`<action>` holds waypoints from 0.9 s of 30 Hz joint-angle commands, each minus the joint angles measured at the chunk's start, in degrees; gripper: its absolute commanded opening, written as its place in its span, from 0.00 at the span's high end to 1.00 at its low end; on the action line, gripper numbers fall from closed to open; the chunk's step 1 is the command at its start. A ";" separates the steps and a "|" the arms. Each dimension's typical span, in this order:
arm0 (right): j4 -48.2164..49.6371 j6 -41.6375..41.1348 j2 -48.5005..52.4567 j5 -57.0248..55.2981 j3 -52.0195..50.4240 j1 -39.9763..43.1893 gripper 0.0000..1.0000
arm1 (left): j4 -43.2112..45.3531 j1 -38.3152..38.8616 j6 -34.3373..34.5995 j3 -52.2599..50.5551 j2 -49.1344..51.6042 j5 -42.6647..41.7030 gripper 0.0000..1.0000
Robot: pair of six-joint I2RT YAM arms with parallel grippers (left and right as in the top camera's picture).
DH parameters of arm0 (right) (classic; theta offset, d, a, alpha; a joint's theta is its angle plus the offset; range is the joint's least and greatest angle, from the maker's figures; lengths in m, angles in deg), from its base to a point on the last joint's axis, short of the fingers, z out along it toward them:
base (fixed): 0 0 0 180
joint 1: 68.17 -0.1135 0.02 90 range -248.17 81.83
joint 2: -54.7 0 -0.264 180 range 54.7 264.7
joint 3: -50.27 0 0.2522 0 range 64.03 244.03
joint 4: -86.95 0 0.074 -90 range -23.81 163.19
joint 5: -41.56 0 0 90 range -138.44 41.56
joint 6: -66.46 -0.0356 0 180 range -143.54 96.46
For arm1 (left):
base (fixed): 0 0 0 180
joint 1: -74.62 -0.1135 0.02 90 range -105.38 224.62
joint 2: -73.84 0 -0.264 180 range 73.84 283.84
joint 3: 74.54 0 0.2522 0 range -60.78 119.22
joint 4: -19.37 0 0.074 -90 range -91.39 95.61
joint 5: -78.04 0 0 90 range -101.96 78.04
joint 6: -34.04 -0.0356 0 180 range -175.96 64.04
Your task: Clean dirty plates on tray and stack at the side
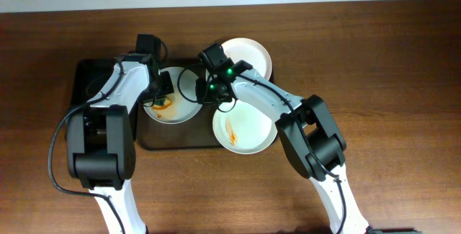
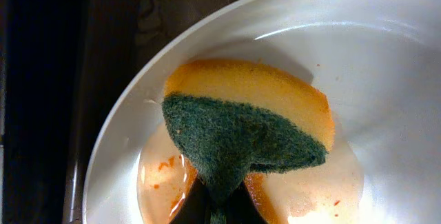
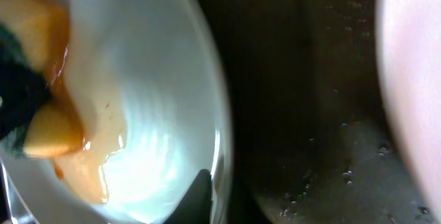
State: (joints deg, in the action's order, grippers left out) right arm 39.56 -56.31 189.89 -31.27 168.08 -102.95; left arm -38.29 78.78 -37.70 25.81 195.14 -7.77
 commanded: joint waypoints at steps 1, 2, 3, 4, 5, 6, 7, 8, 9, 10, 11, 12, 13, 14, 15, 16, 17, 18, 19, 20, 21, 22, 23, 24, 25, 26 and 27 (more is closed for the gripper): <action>-0.26 0.74 1.57 -1.29 0.00 -0.46 0.96 | -0.04 -0.15 1.03 -0.61 1.64 1.60 1.00; -0.22 0.74 1.57 -1.29 0.00 -0.44 0.96 | 0.02 -0.20 0.98 -0.59 1.64 1.64 1.00; -0.24 0.74 1.57 -1.29 0.00 -0.39 0.96 | -0.11 -0.20 -0.20 -0.17 1.64 0.87 1.00; -0.24 0.74 1.57 -1.29 0.00 -0.39 0.96 | -0.31 -0.20 -3.52 0.59 1.64 -2.25 0.99; -0.26 0.74 1.57 -1.25 0.00 -0.39 0.96 | -0.63 -0.26 -5.86 1.42 1.64 -5.20 0.99; -0.26 0.74 1.57 -1.22 0.00 -0.39 0.96 | -1.18 -0.33 -7.54 2.49 1.62 -8.17 1.00; -0.24 0.74 1.57 -1.09 0.00 -0.39 0.96 | -2.32 -0.66 -10.64 4.61 1.60 -13.88 1.00; -0.24 0.74 1.57 -1.09 0.00 -0.39 0.96 | -3.37 -1.11 -12.04 6.05 1.60 -17.03 0.99; -0.26 0.74 1.57 -0.83 0.00 -0.39 0.96 | -5.09 -1.90 -13.38 8.11 1.60 -20.22 0.99; -0.26 0.76 1.57 -0.61 0.00 -0.39 0.96 | -6.58 -2.62 -13.44 9.75 1.60 -21.20 0.99; -0.26 0.76 1.57 -0.42 0.00 -0.39 0.96 | -8.20 -3.28 -13.42 11.34 1.60 -21.18 1.00; -0.24 0.76 1.57 -0.22 0.00 -0.39 0.96 | -9.92 -4.00 -13.42 13.09 1.60 -21.16 0.99; -0.26 0.76 1.57 -0.20 0.00 -0.39 0.96 | -11.26 -4.70 -13.42 14.47 1.60 -21.16 1.00; -0.26 0.76 1.57 -0.20 0.00 -0.39 0.96 | -13.31 -5.90 -13.44 16.63 1.49 -21.16 1.00; -0.26 0.76 1.57 -0.20 0.00 -0.39 0.96 | -14.36 -6.69 -13.42 17.79 1.49 -21.16 0.99; -0.26 0.76 1.57 -0.20 0.00 -0.39 0.96 | -15.52 -7.61 -13.42 19.04 1.42 -21.16 1.00; -0.26 0.74 1.57 -0.17 0.02 -0.35 0.96 | -16.61 -8.55 -13.42 20.20 1.42 -21.16 0.99; -0.31 0.76 1.46 -0.04 0.09 -0.15 0.96 | -17.92 -9.94 -13.42 21.73 1.40 -21.16 1.00; -0.42 0.76 1.18 0.07 0.15 0.09 0.96 | -18.73 -10.95 -13.40 22.60 1.40 -21.16 1.00; -0.48 0.83 0.61 -0.09 0.17 0.42 0.96 | -19.30 -11.96 -13.40 23.17 1.38 -21.16 1.00; -0.72 0.98 -0.09 -0.72 0.17 0.76 0.96 | -19.74 -12.85 -13.40 23.43 1.36 -21.14 1.00; -1.49 1.01 -1.25 -2.58 0.17 1.09 0.96 | -20.09 -13.84 -13.40 23.47 1.36 -21.09 1.00; -2.36 2.14 -2.69 -4.81 0.17 1.11 0.96 | -20.65 -15.26 -13.40 23.47 1.38 -20.81 0.99; -3.10 4.96 -4.59 -7.63 0.17 1.07 0.96 | -21.11 -16.48 -13.40 23.45 1.38 -20.55 1.00; -3.76 6.25 -6.14 -10.29 0.22 0.76 0.96 | -21.38 -17.70 -13.42 23.45 1.38 -20.13 1.00; -4.52 7.48 -7.80 -13.81 0.24 0.24 0.96 | -21.46 -18.40 -13.40 23.45 1.38 -19.58 0.99; -5.35 8.59 -9.29 -17.57 0.26 -0.28 0.96 | -21.59 -19.28 -13.42 23.45 1.38 -19.21 0.99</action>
State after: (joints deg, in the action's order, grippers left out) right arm 35.21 -52.49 187.45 -37.83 168.05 -102.50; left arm -59.58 61.91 -49.98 48.21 196.23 -27.77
